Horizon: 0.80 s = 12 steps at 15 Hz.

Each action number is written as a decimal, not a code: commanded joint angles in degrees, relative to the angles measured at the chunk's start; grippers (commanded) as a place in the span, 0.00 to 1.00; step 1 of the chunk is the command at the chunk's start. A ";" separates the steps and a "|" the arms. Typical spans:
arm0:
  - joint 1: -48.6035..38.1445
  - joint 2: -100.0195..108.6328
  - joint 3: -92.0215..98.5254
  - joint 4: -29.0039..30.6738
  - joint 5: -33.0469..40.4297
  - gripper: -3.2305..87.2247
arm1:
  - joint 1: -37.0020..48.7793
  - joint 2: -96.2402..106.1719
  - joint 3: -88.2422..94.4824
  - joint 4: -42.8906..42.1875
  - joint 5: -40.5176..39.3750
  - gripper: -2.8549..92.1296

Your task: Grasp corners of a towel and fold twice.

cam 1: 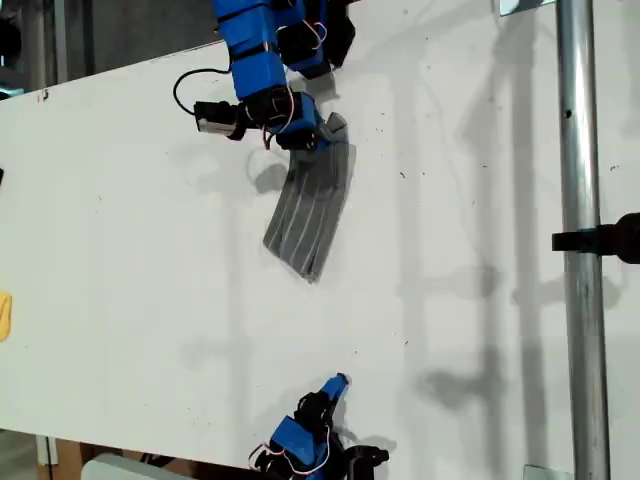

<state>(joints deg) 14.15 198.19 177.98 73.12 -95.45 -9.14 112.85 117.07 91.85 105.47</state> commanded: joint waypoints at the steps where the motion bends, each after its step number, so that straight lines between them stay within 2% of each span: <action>1: -2.02 0.53 0.70 -0.44 -2.55 0.01 | 0.09 -0.18 -13.54 6.06 -1.41 0.03; 2: -2.99 0.53 0.70 0.88 -5.98 0.01 | 4.66 -6.42 -18.54 0.26 -8.61 0.03; 4: -3.69 0.53 0.70 0.97 -7.56 0.01 | 11.16 -20.39 -28.65 -15.82 -19.42 0.03; 6: -3.78 0.53 0.70 0.97 -6.59 0.01 | 13.89 -31.29 -38.67 -25.49 -24.08 0.03; 7: -3.78 0.53 0.70 0.97 -5.63 0.01 | 14.94 -32.43 -38.06 -30.94 -24.43 0.03; 8: -3.78 0.53 0.70 0.97 -3.69 0.01 | 15.73 -32.34 -35.68 -34.98 -24.35 0.11; 9: -3.78 0.53 0.70 0.97 -1.41 0.01 | 15.82 -31.64 -34.89 -36.47 -25.05 0.42; 10: -3.78 0.53 0.70 0.97 0.70 0.01 | 16.08 -28.92 -33.93 -38.67 -27.33 0.43; 11: -3.78 0.53 0.70 0.97 2.55 0.01 | 16.96 -25.93 -33.13 -39.81 -28.83 0.35; 12: -3.78 0.53 0.70 0.97 3.69 0.01 | 18.81 -23.03 -31.03 -40.69 -29.09 0.33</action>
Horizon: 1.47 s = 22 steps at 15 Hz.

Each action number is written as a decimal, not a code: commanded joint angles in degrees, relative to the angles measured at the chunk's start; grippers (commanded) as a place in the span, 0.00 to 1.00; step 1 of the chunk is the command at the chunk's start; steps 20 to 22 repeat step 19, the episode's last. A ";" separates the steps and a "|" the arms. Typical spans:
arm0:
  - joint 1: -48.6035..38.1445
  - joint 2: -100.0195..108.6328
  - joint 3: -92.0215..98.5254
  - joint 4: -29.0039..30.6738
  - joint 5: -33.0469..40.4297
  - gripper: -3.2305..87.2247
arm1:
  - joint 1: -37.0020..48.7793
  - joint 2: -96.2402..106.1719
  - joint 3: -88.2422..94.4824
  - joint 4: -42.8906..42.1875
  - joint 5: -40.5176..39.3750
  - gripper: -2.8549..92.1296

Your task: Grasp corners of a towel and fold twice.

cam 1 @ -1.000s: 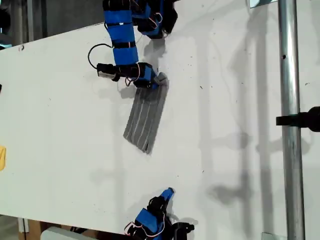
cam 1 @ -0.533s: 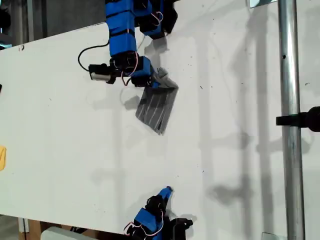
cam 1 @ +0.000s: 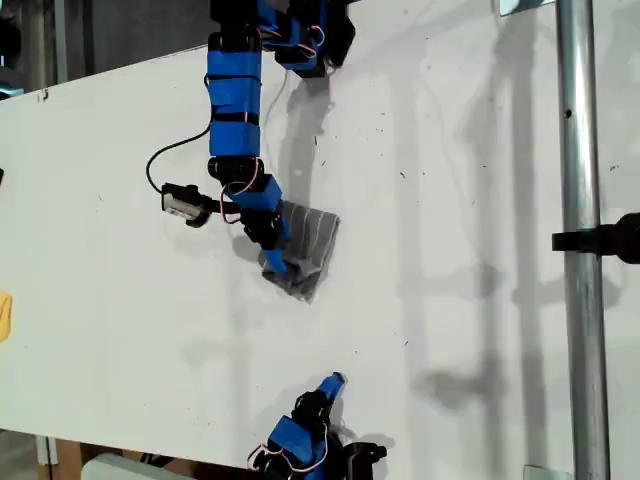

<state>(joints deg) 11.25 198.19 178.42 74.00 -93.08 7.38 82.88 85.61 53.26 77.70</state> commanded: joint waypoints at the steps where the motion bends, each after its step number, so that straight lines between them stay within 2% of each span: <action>1: -0.88 0.53 0.26 0.09 2.99 0.01 | 3.96 11.60 3.78 -2.46 -1.58 0.34; 2: -0.88 0.53 0.26 0.09 4.22 0.01 | 5.71 18.72 10.46 -4.39 -1.67 0.33; 3: -0.88 0.53 0.26 0.09 8.70 0.01 | 7.56 28.48 20.92 -6.77 -1.67 0.29; 4: -0.88 0.53 0.26 0.09 16.79 0.01 | 8.44 40.52 33.05 -8.88 -1.67 0.22; 5: -0.88 0.53 0.26 0.09 29.00 0.01 | 8.26 53.79 45.09 -9.58 -1.58 0.07; 6: -0.79 0.62 0.35 -0.35 39.02 0.01 | 7.38 66.27 55.72 -8.26 -0.18 0.03; 10: -0.79 0.62 0.35 0.00 37.09 0.01 | 2.29 103.10 77.87 15.82 6.68 0.03; 12: -0.88 0.62 0.35 0.00 37.00 0.01 | 1.41 105.47 80.07 27.07 8.88 0.03; 14: -0.88 0.62 0.35 0.00 37.00 0.01 | 3.16 105.38 80.07 27.86 8.44 0.04; 15: -0.79 0.62 0.35 0.00 37.00 0.01 | 4.04 105.47 79.98 27.33 11.87 0.04; 16: -0.79 0.62 0.35 0.00 37.00 0.01 | 5.80 105.47 80.07 27.86 8.00 0.04; 22: -0.79 0.62 0.35 0.00 37.00 0.01 | 7.91 105.47 80.16 27.86 7.82 0.04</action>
